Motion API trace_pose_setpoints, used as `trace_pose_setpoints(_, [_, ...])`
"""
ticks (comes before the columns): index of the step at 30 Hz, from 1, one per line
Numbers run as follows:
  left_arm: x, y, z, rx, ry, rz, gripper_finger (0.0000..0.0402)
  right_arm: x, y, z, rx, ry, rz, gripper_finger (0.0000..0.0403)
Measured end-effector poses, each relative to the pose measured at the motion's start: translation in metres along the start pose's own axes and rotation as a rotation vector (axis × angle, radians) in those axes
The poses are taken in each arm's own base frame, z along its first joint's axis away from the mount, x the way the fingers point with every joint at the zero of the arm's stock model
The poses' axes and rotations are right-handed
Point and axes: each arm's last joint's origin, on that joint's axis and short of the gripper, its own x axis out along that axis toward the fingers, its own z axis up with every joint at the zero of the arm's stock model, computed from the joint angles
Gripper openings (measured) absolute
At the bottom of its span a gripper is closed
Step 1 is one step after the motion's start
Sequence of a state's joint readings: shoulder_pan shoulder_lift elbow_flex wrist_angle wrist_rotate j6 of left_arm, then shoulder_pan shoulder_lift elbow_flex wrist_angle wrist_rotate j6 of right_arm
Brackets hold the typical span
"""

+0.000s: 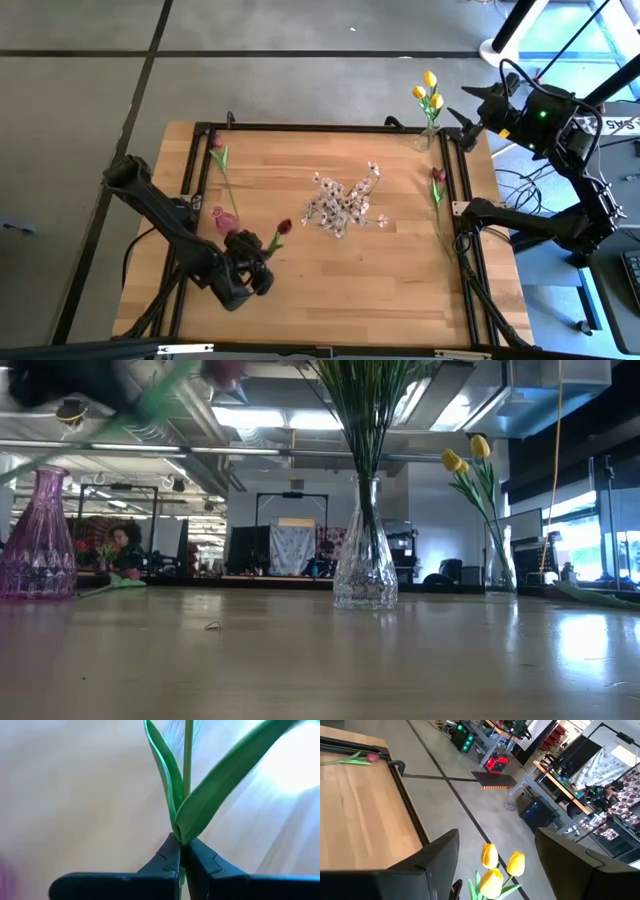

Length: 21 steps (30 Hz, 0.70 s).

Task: Sort flowers into vase by color
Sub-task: Put the bottom left red tulip into the violet vase

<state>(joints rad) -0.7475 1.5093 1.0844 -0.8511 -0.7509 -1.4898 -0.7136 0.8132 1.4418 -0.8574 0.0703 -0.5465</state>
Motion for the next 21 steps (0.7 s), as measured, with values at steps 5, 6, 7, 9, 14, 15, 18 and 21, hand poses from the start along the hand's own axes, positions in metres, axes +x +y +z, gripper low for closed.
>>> trace_pose_setpoints(5, [-0.043, -0.002, 0.049, 0.06, -0.395, -0.045, 0.0003, -0.003, 0.0, 0.0, 0.004, -0.007, -0.005, 0.0261])
trace_pose_setpoints(6, [-0.052, 0.003, 0.058, 0.053, -0.467, -0.04, 0.0003, -0.004, 0.0, 0.0, 0.015, -0.01, -0.007, 0.0261])
trace_pose_setpoints(7, [-0.061, 0.01, 0.066, 0.049, -0.526, -0.033, 0.0003, -0.005, 0.0, 0.0, 0.023, -0.011, -0.007, 0.0261])
trace_pose_setpoints(9, [-0.078, 0.024, 0.079, 0.066, -0.61, -0.018, 0.0003, -0.008, 0.0, -0.001, 0.04, -0.013, -0.007, 0.0261])
trace_pose_setpoints(14, [-0.112, 0.069, 0.109, 0.152, -0.647, 0.001, 0.0004, -0.017, 0.001, -0.003, 0.068, -0.02, -0.01, 0.0261])
trace_pose_setpoints(15, [-0.119, 0.079, 0.115, 0.148, -0.656, -0.004, 0.0004, -0.019, 0.001, -0.004, 0.076, -0.02, -0.01, 0.0261])
trace_pose_setpoints(18, [-0.136, 0.107, 0.128, 0.147, -0.671, -0.022, 0.0004, -0.025, 0.002, -0.006, 0.102, -0.021, -0.011, 0.0261])
trace_pose_setpoints(21, [-0.147, 0.135, 0.137, 0.158, -0.655, -0.056, 0.0004, -0.032, 0.002, -0.008, 0.122, -0.022, -0.011, 0.0261])
